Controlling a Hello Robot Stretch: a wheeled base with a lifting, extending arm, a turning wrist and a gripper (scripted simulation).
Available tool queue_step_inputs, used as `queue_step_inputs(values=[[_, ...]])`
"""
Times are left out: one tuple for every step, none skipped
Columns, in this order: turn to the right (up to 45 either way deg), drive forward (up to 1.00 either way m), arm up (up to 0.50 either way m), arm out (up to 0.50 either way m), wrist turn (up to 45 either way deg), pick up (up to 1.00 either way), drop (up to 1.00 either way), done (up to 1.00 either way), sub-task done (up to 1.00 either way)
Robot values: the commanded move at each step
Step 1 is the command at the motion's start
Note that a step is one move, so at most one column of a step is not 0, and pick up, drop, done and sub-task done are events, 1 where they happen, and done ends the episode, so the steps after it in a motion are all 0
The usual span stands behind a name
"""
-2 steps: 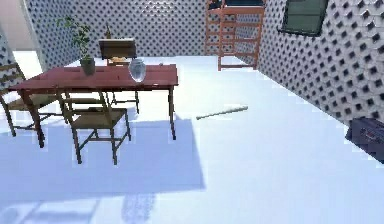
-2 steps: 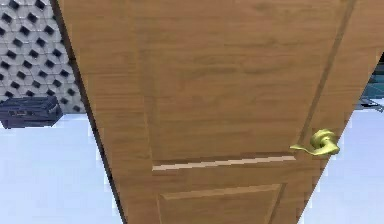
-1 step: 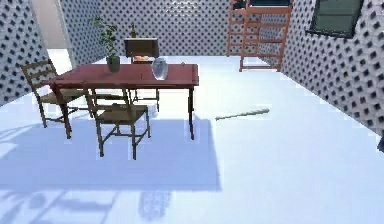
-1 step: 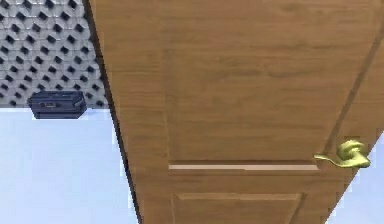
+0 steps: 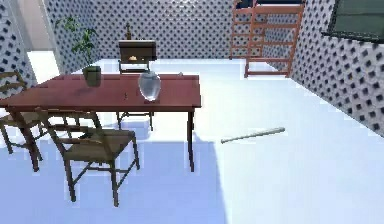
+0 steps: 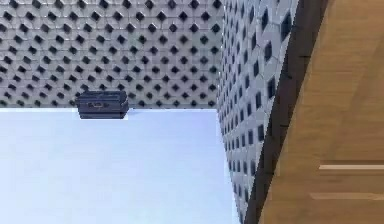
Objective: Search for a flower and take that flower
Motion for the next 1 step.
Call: queue_step_inputs(values=[[-45.0, 0.0, 0.0, 0.0, 0.0, 0.0, 0.0, 0.0, 0.0]])
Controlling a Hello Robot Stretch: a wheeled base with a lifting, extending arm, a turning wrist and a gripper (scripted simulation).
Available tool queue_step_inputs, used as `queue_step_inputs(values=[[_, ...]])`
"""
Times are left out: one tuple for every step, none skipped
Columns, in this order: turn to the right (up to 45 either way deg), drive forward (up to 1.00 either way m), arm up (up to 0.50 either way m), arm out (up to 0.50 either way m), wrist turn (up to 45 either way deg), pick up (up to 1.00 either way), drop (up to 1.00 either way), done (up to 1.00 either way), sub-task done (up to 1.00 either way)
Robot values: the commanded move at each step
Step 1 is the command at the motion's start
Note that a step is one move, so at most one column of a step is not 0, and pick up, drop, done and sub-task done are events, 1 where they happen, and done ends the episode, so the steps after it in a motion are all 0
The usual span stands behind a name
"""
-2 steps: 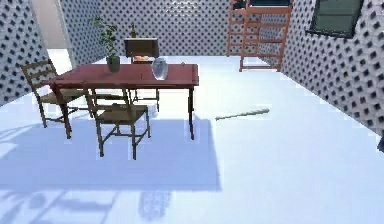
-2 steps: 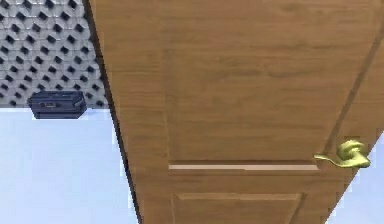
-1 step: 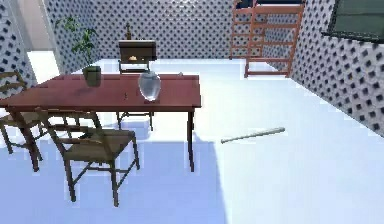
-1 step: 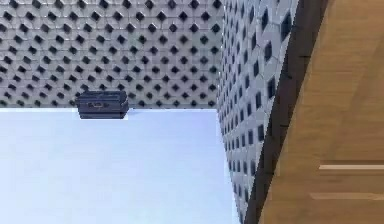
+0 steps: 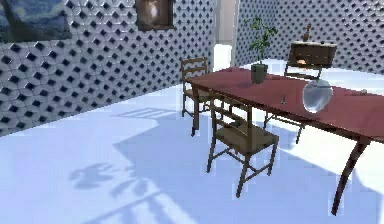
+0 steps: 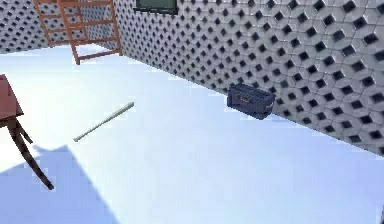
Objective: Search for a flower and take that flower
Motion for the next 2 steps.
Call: queue_step_inputs(values=[[-9.0, 0.0, 0.0, 0.0, 0.0, 0.0, 0.0, 0.0, 0.0], [-3.0, 0.0, 0.0, 0.0, 0.0, 0.0, 0.0, 0.0, 0.0]])
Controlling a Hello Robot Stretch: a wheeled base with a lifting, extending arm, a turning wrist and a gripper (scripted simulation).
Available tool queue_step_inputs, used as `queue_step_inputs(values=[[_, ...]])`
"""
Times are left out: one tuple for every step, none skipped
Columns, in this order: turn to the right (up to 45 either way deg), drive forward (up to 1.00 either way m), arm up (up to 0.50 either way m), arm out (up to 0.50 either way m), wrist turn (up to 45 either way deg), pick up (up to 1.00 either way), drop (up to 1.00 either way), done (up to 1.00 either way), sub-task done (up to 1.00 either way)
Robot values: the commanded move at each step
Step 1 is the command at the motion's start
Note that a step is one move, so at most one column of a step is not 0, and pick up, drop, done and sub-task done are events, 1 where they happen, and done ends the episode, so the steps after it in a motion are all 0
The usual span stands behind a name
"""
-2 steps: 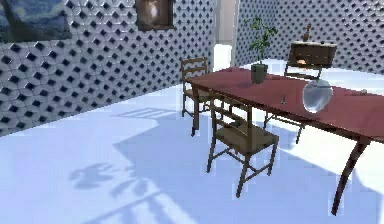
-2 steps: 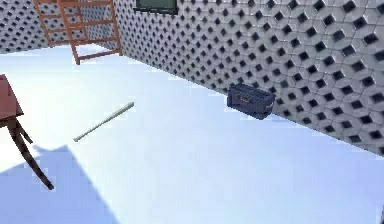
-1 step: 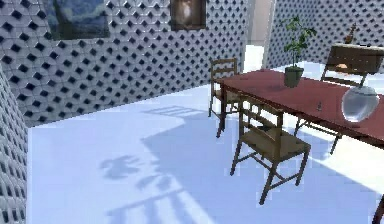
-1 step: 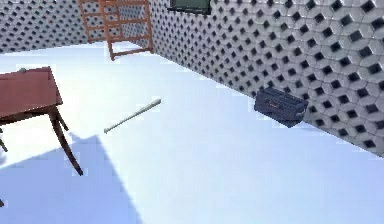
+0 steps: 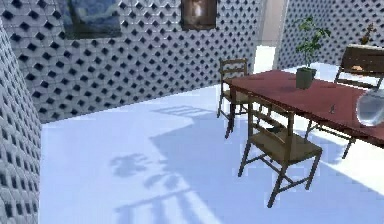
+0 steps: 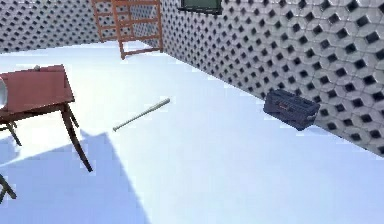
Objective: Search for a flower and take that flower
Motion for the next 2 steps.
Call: queue_step_inputs(values=[[-15.0, 0.0, 0.0, 0.0, 0.0, 0.0, 0.0, 0.0, 0.0], [0.0, 1.0, 0.0, 0.0, 0.0, 0.0, 0.0, 0.0, 0.0]])
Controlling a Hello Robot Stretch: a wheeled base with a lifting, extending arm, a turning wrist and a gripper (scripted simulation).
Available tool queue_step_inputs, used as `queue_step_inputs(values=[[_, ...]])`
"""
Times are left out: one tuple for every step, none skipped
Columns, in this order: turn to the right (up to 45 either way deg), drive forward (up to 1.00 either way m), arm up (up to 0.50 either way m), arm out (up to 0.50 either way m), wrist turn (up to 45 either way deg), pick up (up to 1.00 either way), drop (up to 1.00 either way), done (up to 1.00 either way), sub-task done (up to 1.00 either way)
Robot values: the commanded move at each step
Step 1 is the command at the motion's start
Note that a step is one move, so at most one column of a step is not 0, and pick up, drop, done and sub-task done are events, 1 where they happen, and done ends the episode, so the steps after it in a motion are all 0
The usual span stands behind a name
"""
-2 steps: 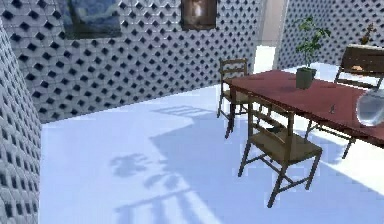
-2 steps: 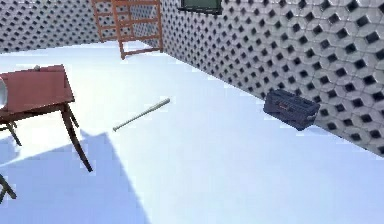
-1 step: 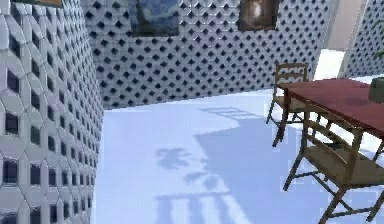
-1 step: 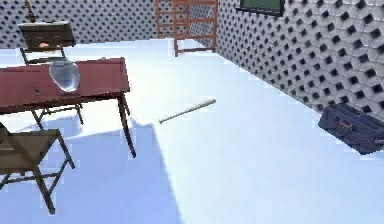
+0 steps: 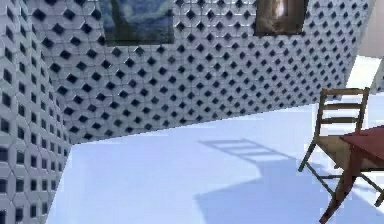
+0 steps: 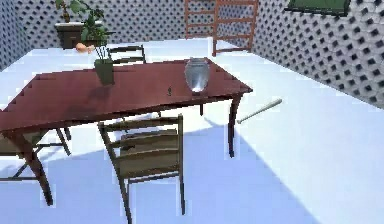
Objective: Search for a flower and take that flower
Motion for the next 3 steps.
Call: queue_step_inputs(values=[[0.0, 0.4, 0.0, 0.0, 0.0, 0.0, 0.0, 0.0, 0.0], [27.0, 0.0, 0.0, 0.0, 0.0, 0.0, 0.0, 0.0, 0.0], [0.0, 0.8, 0.0, 0.0, 0.0, 0.0, 0.0, 0.0, 0.0]])
